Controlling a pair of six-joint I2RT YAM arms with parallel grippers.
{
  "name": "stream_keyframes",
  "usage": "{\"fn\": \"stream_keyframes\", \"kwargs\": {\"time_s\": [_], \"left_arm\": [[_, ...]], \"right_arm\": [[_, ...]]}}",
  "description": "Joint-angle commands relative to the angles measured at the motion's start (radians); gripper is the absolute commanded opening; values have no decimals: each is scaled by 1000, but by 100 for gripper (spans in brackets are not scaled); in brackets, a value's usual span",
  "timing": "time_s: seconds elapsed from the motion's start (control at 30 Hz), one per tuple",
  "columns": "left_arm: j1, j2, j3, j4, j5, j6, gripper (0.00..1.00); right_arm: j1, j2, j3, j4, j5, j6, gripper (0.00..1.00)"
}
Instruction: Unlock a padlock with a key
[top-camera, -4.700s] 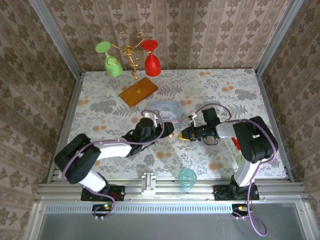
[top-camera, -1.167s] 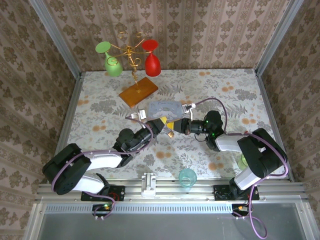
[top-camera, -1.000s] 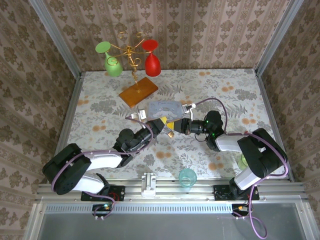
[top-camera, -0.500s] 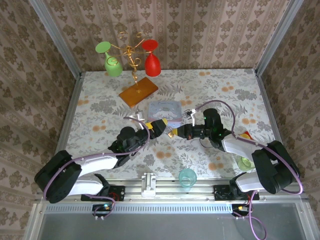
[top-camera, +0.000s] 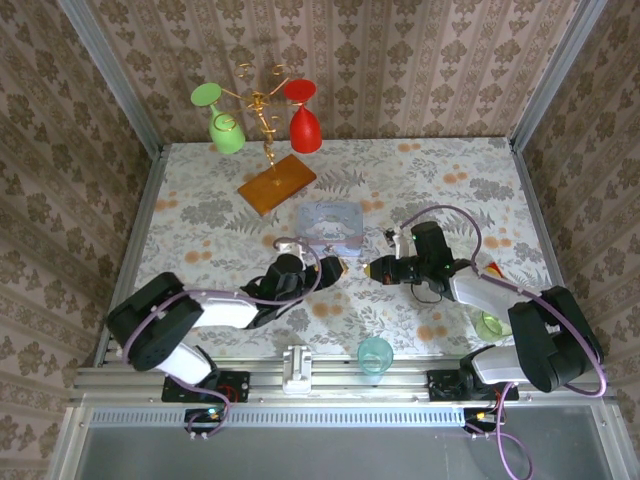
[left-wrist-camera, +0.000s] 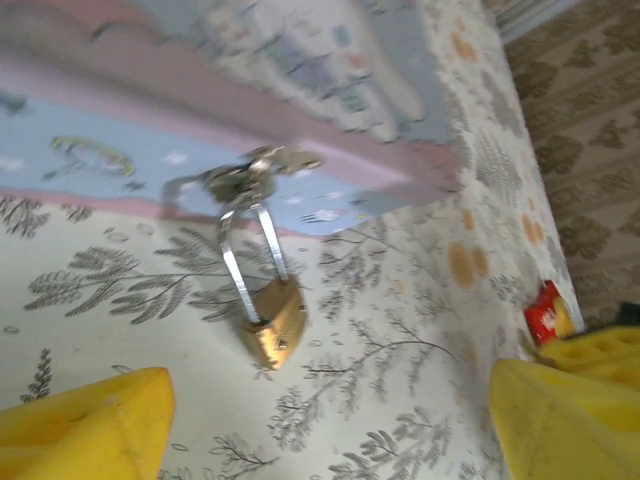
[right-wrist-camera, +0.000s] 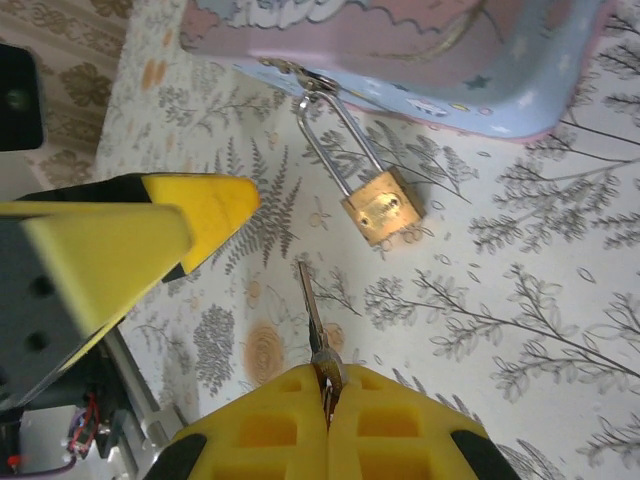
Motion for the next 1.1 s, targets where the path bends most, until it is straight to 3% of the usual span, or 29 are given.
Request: {"fn": "stream_keyframes", "kwargs": {"time_s": [0.0,0.13,0.23,0.37,0.57,1.07], "left_arm": [[-10,76,18,107,-78,-89,78],[-46,114,31,112,-175,-92,75],[-53,154,69,84,-193,-89,76],[-44,244,82,183,-194,-116,73],[-67,309,164,135,-187,-110,71],[-71,439,172,202,-174,-166,36]], "right_arm": [[-20,-32,-25,-63,51,-36,0],[-39,-35,-41,-53,43,-37,0],[-43,-31,-49,-36,32,-35,0],[-55,-17,-56,-18,16,-32,0],[-64,-12,-62,-8,12,-27,0],[-77,-5,-65,-5,7,-19,0]]}}
